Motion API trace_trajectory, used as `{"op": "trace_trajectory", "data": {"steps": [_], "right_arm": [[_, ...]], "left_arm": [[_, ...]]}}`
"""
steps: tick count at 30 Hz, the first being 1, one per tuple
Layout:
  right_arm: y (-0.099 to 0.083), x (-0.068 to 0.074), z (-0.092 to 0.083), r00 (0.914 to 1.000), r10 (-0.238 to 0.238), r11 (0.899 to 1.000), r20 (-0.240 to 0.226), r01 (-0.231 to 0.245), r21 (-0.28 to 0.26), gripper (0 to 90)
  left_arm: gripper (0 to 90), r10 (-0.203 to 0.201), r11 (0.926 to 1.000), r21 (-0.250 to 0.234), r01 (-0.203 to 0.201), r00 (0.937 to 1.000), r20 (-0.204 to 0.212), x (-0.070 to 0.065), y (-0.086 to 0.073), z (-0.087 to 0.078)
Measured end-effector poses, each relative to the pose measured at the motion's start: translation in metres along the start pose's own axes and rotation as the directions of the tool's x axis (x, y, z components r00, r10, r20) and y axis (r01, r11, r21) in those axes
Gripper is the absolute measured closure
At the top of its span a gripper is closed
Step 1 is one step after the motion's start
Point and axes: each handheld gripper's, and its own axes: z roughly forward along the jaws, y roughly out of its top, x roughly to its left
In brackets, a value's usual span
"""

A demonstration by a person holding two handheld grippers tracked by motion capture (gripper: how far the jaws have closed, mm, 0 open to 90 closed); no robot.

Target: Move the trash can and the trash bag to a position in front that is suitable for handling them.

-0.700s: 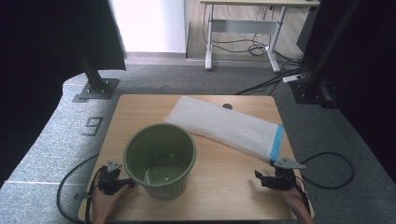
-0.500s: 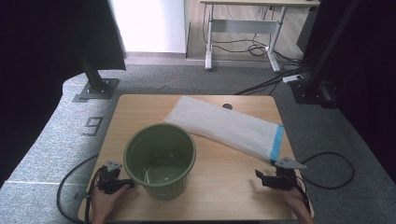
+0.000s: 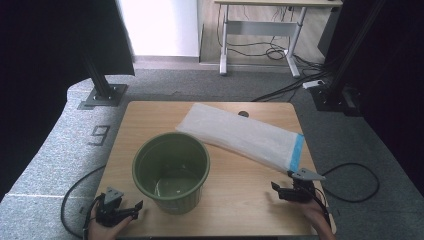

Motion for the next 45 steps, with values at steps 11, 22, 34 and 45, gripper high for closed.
{"op": "trace_trajectory", "data": {"steps": [11, 22, 34, 45], "right_arm": [[-0.001, -0.003, -0.002, 0.9998, 0.017, 1.000, 0.007, -0.017, -0.006, 14.8], [-0.001, -0.003, -0.002, 0.9998, 0.017, 1.000, 0.013, -0.017, -0.002, 14.8], [-0.002, -0.004, -0.002, 0.9997, 0.017, 1.000, 0.014, -0.017, -0.001, 14.9], [-0.002, -0.001, 0.000, 0.9999, 0.001, 1.000, 0.011, -0.001, 0.009, 15.1]], "left_arm": [[9.7, 0.180, 0.9803, -0.109, -0.165, 0.9716, 0.153, -0.044, 0.006, -0.023], [7.7, 0.211, 0.9741, -0.134, -0.183, 0.9476, 0.240, -0.056, 0.035, -0.001], [8.3, 0.236, 0.9672, -0.163, -0.194, 0.9267, 0.293, -0.064, 0.069, 0.023], [10.2, 0.275, 0.9581, -0.168, -0.232, 0.9119, 0.305, -0.080, 0.098, 0.047]]}}
